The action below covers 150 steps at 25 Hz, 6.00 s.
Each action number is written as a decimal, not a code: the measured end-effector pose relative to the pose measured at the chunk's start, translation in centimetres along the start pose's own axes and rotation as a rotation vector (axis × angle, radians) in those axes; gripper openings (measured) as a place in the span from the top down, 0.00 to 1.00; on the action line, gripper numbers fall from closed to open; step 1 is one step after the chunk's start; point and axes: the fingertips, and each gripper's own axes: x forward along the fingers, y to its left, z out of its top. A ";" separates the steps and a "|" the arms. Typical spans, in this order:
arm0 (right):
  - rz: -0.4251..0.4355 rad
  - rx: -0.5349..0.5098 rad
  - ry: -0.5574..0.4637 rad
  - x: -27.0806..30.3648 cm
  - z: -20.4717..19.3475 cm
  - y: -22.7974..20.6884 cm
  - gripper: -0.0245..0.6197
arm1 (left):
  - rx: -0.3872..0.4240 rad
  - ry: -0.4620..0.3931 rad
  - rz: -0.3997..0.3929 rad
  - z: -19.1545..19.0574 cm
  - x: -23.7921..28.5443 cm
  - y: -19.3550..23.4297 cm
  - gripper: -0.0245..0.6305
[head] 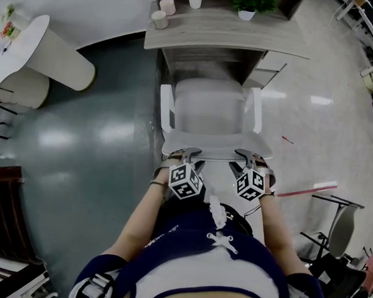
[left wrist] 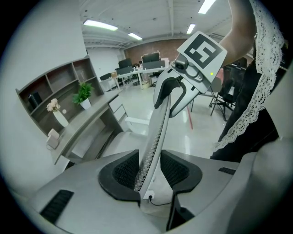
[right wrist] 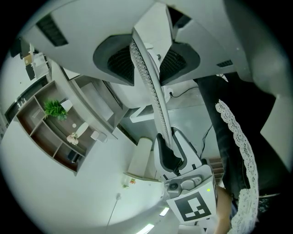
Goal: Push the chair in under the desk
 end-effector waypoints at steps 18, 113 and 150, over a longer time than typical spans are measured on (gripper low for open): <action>-0.052 0.023 -0.003 1.6 1.3 -2.6 0.73 | 0.066 -0.035 0.021 -0.2 0.6 3.6 0.74; -0.083 -0.002 -0.024 7.1 3.4 -14.9 0.72 | 0.079 -0.031 0.019 2.5 4.7 16.6 0.73; -0.059 -0.016 -0.019 8.9 3.1 -19.9 0.72 | 0.067 -0.041 0.049 4.3 6.7 20.6 0.74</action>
